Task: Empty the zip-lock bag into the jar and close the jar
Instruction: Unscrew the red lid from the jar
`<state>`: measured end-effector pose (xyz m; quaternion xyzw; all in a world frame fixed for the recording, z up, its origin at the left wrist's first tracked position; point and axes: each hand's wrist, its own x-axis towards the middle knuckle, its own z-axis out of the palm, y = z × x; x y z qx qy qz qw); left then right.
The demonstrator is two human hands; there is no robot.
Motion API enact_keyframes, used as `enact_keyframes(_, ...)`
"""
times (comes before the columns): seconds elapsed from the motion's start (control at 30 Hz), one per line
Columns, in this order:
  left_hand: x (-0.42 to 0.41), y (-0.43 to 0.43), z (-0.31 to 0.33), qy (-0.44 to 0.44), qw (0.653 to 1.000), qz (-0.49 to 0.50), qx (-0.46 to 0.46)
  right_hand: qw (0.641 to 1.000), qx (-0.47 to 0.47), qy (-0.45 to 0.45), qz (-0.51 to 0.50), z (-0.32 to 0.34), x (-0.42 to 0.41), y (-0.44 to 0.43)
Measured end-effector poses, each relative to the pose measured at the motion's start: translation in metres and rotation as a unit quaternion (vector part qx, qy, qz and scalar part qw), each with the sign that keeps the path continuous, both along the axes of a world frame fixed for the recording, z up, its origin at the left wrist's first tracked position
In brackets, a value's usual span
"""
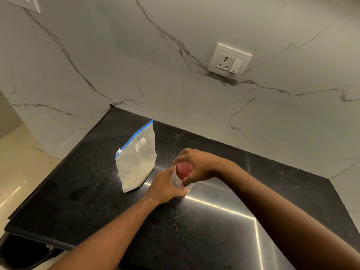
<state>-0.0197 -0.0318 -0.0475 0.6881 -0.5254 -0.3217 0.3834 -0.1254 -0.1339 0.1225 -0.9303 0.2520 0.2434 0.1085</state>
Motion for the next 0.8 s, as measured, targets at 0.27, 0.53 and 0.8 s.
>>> enact_keyframes(0.27, -0.001, 0.001, 0.000, -0.003, 1.000, -0.002, -0.007, 0.993, -0.110, 0.007, -0.032, -0.018, -0.004, 0.009)
enact_keyframes(0.53, -0.003, 0.003, 0.007, 0.011, 1.000, -0.007, -0.017, 0.977, -0.055, -0.207, -0.006, -0.010, -0.046, -0.002)
enact_keyframes(0.8, -0.008, 0.004, 0.005, 0.027, 0.999, 0.022, -0.013, 0.772, 0.042, -0.487, -0.407, -0.103, -0.131, 0.031)
